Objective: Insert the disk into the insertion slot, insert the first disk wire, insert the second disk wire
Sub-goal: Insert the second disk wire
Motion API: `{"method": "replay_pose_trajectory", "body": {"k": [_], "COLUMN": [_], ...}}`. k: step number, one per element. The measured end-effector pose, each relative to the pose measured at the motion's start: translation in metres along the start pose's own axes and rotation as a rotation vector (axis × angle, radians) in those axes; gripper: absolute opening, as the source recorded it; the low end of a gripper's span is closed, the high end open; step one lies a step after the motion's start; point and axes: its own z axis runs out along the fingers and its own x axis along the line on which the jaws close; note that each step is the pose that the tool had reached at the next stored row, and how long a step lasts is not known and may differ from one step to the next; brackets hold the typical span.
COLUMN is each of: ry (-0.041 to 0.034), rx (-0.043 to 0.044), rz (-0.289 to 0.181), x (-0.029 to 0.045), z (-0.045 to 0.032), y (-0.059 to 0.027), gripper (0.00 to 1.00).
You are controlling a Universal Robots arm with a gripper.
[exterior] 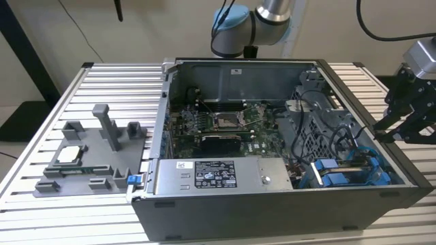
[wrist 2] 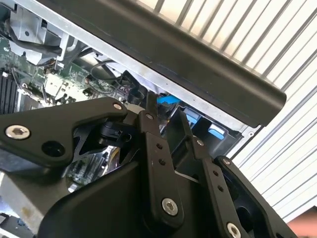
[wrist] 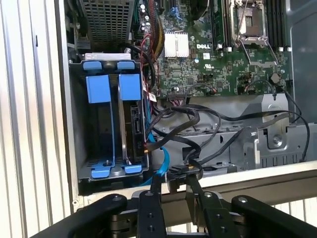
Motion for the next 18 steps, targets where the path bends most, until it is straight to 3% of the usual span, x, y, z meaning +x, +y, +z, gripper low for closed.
{"method": "replay_pose_trajectory", "body": {"k": [4, 9, 12, 18], "ry": [-0.02, -0.056, -0.0605, -0.0622], "rx": [-0.0022, -0.0049, -0.0053, -0.0054], "rz": [0.014, 0.028, 0.032, 0.034], "x": [0.0002, 0.0003, 0.0004, 0.0008], "z": [0.0006, 0.001, 0.0013, 0.0022], "y": [0.0, 0.0007, 0.001, 0.0017], "gripper": [0.0, 0.0, 0.0, 0.0]}}
